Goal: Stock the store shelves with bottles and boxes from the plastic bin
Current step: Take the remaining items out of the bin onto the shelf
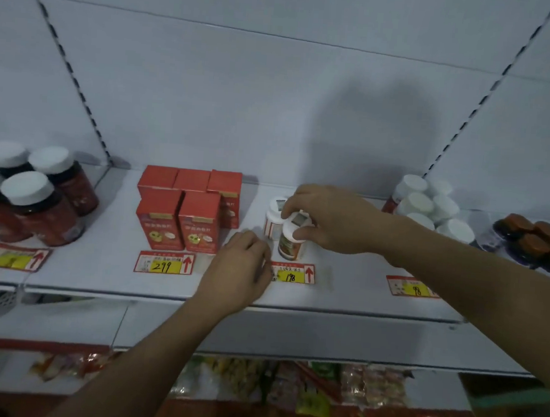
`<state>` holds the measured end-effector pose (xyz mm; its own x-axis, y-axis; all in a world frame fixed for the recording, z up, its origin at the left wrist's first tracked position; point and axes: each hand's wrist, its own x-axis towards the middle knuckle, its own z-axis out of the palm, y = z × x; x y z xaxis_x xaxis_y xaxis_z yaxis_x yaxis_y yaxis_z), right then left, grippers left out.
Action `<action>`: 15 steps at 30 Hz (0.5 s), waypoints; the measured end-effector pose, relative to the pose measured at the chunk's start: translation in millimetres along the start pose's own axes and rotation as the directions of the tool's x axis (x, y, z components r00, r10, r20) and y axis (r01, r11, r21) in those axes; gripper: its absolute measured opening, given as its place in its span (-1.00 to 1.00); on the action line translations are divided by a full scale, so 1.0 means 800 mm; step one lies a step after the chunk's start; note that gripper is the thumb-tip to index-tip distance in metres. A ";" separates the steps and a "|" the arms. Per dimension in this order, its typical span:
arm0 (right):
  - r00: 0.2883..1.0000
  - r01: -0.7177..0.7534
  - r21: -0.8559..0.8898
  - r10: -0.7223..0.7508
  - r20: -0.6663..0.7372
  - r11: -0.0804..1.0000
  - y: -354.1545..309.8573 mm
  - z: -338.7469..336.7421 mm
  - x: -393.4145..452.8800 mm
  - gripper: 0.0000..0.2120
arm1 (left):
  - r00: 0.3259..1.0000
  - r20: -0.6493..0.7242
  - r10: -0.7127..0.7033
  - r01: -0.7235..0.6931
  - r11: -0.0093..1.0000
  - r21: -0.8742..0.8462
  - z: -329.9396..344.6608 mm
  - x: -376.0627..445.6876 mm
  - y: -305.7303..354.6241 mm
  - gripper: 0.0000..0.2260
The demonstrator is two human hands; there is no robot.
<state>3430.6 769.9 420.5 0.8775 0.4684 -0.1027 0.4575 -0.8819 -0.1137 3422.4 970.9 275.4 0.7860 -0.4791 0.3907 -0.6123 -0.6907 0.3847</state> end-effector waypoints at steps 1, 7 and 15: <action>1.000 0.024 -0.010 -0.024 0.008 1.000 -0.001 0.000 0.001 -0.69 | 1.000 -0.005 -0.005 0.005 1.000 0.013 0.000 0.000 0.001 -0.88; 0.986 0.164 -0.088 -0.163 0.021 0.982 -0.002 0.012 0.010 -0.69 | 0.997 -0.029 -0.068 0.070 0.995 0.067 -0.001 -0.004 0.004 -0.86; 0.949 0.307 -0.114 -0.313 -0.035 0.945 0.002 0.022 0.016 -0.69 | 0.997 -0.022 -0.080 0.081 0.992 0.094 -0.002 -0.006 0.007 -0.85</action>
<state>3440.0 775.7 401.6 0.6947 0.7188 -0.0274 0.7183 -0.6952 -0.0268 3415.2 970.4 276.7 0.8302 -0.4108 0.3769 -0.5357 -0.7750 0.3352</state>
